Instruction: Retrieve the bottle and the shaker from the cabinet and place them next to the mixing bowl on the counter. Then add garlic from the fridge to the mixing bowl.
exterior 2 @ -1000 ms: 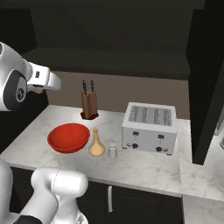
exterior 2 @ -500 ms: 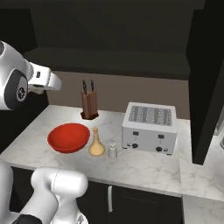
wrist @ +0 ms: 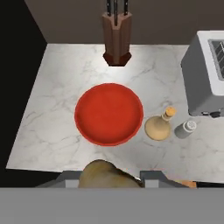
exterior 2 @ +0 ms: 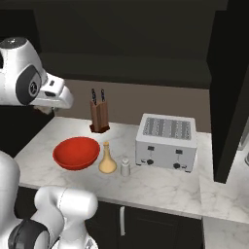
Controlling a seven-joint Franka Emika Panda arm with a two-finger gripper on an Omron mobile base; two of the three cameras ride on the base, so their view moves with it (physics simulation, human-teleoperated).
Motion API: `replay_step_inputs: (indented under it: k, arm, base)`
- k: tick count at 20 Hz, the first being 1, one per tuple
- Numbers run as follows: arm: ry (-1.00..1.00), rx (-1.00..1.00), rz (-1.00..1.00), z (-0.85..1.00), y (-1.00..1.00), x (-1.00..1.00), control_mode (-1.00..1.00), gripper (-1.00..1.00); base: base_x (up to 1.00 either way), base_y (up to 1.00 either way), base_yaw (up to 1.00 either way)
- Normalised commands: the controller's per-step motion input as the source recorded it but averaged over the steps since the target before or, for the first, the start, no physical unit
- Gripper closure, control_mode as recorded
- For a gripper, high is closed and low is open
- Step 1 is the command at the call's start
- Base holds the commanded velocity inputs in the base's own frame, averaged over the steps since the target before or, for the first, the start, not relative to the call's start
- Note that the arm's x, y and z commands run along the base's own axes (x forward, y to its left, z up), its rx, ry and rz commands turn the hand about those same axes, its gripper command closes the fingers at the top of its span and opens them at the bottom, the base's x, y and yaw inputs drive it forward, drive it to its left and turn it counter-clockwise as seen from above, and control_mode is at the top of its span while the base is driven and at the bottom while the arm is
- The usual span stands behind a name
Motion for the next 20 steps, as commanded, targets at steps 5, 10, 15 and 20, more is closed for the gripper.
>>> replay_step_inputs:
  k: [5,10,15,20]
  arm:
    - [0.04,0.0,0.0,-0.93,0.01,0.0,-1.0,1.0]
    - [0.0,0.0,0.0,-1.0,0.14,0.01,-1.0,1.0]
    - [0.0,0.0,0.0,-0.87,0.13,0.33,-1.0,1.0]
    - [0.03,0.0,0.0,-0.49,0.07,0.76,-1.0,1.0]
  base:
    - [0.0,0.0,0.0]
    - [0.0,0.0,0.0]
    - [0.0,0.0,0.0]
    - [0.0,0.0,0.0]
